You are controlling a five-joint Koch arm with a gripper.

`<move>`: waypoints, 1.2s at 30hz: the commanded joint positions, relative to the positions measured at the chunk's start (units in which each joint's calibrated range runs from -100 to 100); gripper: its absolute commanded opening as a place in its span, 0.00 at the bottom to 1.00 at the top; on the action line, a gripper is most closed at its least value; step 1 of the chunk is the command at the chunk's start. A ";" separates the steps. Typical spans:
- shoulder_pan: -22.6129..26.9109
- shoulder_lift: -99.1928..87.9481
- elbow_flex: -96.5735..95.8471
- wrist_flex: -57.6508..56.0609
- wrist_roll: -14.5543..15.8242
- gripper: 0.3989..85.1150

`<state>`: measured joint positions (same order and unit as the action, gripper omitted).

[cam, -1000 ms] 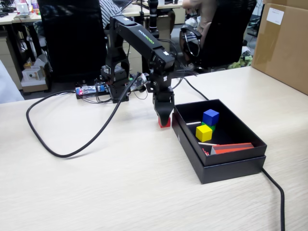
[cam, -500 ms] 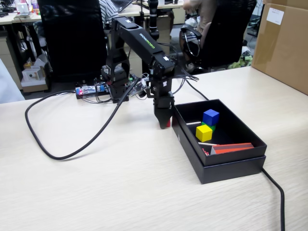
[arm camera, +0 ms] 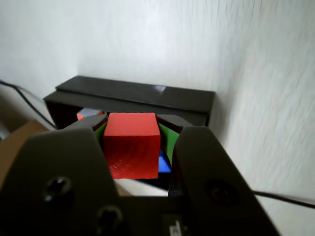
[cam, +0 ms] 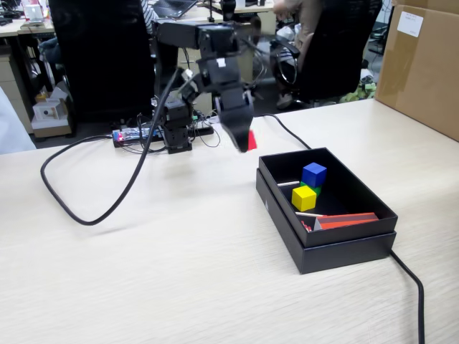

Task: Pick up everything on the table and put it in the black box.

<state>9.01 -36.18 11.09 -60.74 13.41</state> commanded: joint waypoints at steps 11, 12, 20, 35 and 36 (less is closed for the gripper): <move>4.00 31.53 28.08 0.31 -1.66 0.04; 4.15 32.57 28.35 0.31 -1.66 0.04; 5.57 42.78 28.62 0.31 -1.56 0.04; 6.20 46.57 23.18 0.31 -1.61 0.24; 6.20 46.34 23.00 -0.29 -1.61 0.29</move>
<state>15.26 12.36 32.27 -60.82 12.38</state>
